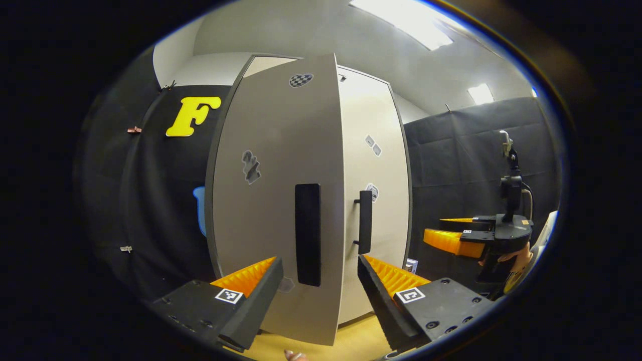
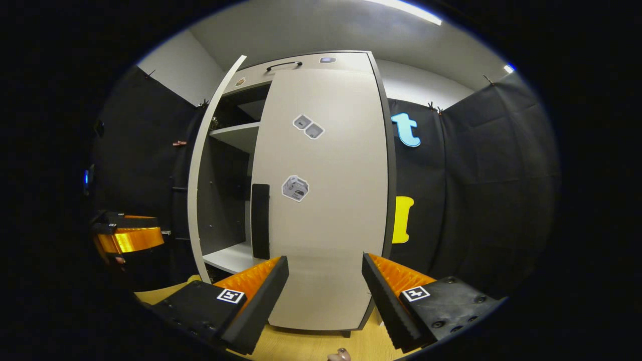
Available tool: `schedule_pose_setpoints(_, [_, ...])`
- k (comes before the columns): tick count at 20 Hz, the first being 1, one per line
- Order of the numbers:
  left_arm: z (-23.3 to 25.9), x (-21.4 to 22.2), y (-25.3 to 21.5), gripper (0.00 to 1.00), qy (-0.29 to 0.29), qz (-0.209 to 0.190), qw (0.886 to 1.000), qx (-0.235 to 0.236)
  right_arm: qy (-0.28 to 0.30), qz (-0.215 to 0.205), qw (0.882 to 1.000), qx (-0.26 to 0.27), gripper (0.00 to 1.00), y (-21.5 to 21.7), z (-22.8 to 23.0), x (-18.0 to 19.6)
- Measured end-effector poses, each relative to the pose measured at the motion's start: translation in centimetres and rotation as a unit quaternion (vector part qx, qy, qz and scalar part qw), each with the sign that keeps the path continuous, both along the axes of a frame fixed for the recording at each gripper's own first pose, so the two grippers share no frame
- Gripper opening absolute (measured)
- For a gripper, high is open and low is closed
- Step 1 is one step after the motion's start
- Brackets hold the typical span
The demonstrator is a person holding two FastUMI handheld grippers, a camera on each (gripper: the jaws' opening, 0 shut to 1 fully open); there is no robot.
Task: Grasp the bottle in the cabinet with the left hand and place it on the coaster, then close the right door with the right hand and the left door with the left hand.
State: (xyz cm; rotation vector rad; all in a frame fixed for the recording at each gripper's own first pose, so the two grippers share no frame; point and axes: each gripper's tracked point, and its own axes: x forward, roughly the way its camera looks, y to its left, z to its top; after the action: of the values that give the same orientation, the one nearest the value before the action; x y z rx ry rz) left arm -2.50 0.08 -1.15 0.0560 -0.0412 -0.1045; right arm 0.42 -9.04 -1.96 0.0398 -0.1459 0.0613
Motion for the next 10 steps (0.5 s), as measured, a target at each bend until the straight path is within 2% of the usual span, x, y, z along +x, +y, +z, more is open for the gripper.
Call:
schedule_pose_setpoints(3, [-0.4, -0.2, -0.2, 0.95, 0.007, 0.000, 1.000, 0.004, -0.007, 0.002, 1.000, -0.014, 0.98, 0.6, 0.2, -0.7])
schedule_pose_setpoints(7, [-0.5, 0.1, -0.6, 0.95, 0.008, -0.002, 1.000, 0.000, 0.000, 0.013, 1.000, -0.003, 0.98, 1.5, 0.2, -1.3])
schedule_pose_setpoints(8, [-0.4, 0.1, -0.4, 0.97, 0.008, 0.000, 1.000, -0.001, 0.001, 0.010, 1.000, -0.001, 0.97, 1.4, 0.3, -1.4])
schedule_pose_setpoints(10, [-0.4, 0.2, -0.4, 0.95, 0.008, 0.002, 1.000, 0.001, 0.003, 0.009, 1.000, -0.001, 0.98, 1.4, 0.3, -1.6])
